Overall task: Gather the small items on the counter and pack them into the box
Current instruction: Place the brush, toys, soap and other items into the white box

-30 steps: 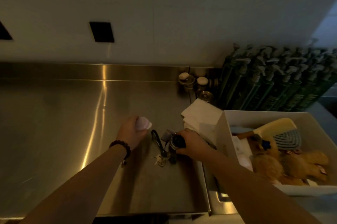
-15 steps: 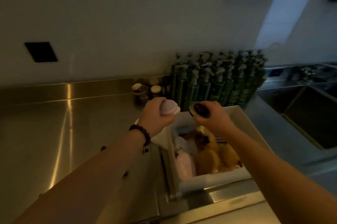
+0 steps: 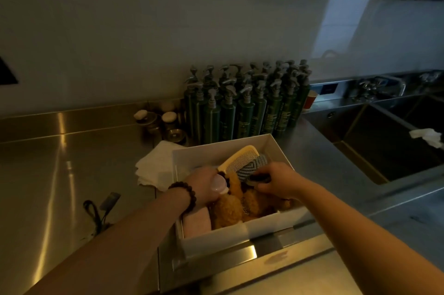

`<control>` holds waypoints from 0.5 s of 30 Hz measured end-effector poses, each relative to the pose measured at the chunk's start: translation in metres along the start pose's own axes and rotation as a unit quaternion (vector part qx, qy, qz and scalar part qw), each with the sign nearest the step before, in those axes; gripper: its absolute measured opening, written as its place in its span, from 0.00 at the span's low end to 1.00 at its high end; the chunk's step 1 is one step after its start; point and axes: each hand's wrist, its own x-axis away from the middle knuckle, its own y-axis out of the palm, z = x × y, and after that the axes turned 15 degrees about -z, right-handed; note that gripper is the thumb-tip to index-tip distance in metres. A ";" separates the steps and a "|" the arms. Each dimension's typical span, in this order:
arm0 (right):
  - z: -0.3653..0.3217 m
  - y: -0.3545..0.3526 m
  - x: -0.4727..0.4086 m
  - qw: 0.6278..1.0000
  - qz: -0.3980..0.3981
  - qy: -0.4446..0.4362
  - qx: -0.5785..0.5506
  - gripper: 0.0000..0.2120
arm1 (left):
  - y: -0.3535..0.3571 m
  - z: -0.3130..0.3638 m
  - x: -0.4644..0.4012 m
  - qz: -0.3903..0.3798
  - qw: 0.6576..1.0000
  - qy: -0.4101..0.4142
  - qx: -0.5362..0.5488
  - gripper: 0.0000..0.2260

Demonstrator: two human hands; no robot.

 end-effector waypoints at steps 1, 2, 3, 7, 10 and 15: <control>-0.001 0.001 -0.003 1.000 0.000 0.000 0.018 0.19 | 0.000 0.000 -0.001 -0.006 1.000 -0.006 -0.010 0.11; -0.001 0.002 -0.005 0.999 0.000 0.001 0.035 0.19 | -0.001 0.000 -0.002 -0.008 1.000 -0.012 -0.026 0.12; -0.001 0.002 -0.006 0.999 0.000 0.000 0.047 0.19 | -0.001 0.000 -0.003 -0.009 0.999 -0.018 -0.044 0.13; -0.001 0.002 -0.009 0.998 0.004 -0.004 0.066 0.24 | -0.002 0.000 -0.002 -0.005 0.997 -0.023 -0.070 0.16; -0.005 0.003 -0.011 0.998 0.022 -0.023 0.053 0.28 | -0.004 0.000 0.002 0.005 0.999 -0.007 -0.049 0.21; -0.045 0.011 -0.025 0.989 0.119 -0.085 0.031 0.26 | -0.030 -0.003 0.026 0.075 0.996 0.050 -0.027 0.29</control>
